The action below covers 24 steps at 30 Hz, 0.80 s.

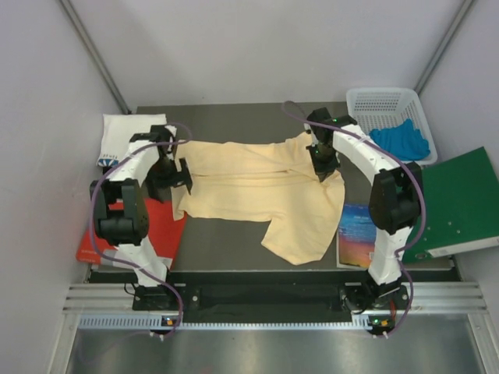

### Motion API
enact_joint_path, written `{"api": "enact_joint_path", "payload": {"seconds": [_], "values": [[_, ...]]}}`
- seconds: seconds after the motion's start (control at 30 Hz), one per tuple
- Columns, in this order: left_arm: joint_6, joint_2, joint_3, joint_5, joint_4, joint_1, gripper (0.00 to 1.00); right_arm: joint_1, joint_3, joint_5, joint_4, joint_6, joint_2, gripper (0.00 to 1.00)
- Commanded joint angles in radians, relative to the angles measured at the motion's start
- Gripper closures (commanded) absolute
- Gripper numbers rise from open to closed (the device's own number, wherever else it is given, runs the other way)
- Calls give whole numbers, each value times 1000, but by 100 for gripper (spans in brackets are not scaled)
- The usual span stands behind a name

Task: Fold and stack the t-shirts
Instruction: Grap the side of the flattened tshirt closest away from the robot with both arms

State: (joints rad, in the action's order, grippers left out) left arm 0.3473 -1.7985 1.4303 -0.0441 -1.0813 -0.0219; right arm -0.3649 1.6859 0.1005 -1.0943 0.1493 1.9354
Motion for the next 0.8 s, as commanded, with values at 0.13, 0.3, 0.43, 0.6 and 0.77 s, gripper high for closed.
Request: {"api": "enact_joint_path", "payload": {"seconds": [0.13,0.3,0.43,0.6,0.77], "values": [[48,129,-192,269,133,215,45,-19,-38,-220,71,12,-47,100],[79,134,-271,348,172,278,59,-19,-55,-239,76,18,-55,100],[99,134,-315,349,185,295,57,-17,-77,-245,83,19,-64,100],[108,117,-373,340,233,307,57,-17,-98,-266,96,32,-72,100],[122,100,-390,320,279,310,52,-19,-98,-271,94,44,-78,100]]}}
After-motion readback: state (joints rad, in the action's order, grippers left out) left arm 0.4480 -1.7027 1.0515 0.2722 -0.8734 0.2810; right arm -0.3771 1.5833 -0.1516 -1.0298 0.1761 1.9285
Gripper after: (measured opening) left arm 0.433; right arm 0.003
